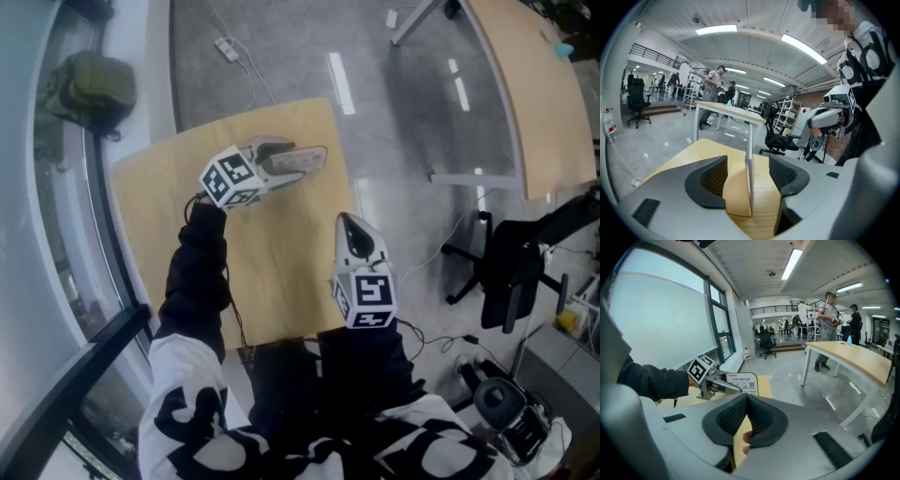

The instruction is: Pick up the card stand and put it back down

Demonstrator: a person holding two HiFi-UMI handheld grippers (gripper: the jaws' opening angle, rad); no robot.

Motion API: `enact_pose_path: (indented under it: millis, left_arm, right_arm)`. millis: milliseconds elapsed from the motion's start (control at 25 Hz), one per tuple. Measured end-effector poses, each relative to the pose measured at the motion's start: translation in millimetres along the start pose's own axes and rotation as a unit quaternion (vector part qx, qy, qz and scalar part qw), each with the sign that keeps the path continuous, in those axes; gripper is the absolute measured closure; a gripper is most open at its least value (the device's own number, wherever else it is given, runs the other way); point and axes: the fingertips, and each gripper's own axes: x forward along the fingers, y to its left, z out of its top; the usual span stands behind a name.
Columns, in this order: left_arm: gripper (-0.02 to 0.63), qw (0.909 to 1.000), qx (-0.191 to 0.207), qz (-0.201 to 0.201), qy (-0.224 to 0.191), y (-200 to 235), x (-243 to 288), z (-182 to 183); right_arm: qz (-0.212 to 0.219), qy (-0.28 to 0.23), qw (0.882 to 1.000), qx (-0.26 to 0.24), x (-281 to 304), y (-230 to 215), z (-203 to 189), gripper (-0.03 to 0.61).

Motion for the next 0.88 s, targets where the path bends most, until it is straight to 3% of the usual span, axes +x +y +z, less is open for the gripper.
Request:
enact_pose_path:
  millis: [200, 360, 600, 760, 880]
  left_arm:
    - [0.276, 0.9986, -0.016, 0.048, 0.019, 4.3, -13.4, -11.2]
    - [0.249, 0.9920, -0.027, 0.114, 0.048, 2.3, -31.3, -26.2]
    - [0.249, 0.9762, -0.106, 0.175, 0.071, -23.1, -61.8, -48.0]
    - [0.259, 0.9620, -0.136, 0.236, 0.023, -45.1, -82.9, -37.2]
    - [0.268, 0.9438, -0.156, 0.291, -0.019, -64.7, -95.2, -23.5]
  right_arm:
    - [0.006, -0.007, 1.000, 0.000, -9.7, -0.5, 0.8, 0.557]
    - [0.017, -0.018, 1.000, -0.005, -22.6, 2.8, 4.1, 0.557]
    - [0.037, -0.034, 0.999, -0.012, -38.8, 13.6, 8.8, 0.557]
    - [0.055, -0.039, 0.998, -0.006, -43.7, 22.5, 7.7, 0.557]
    - [0.065, -0.044, 0.997, -0.008, -48.2, 25.9, 9.2, 0.557]
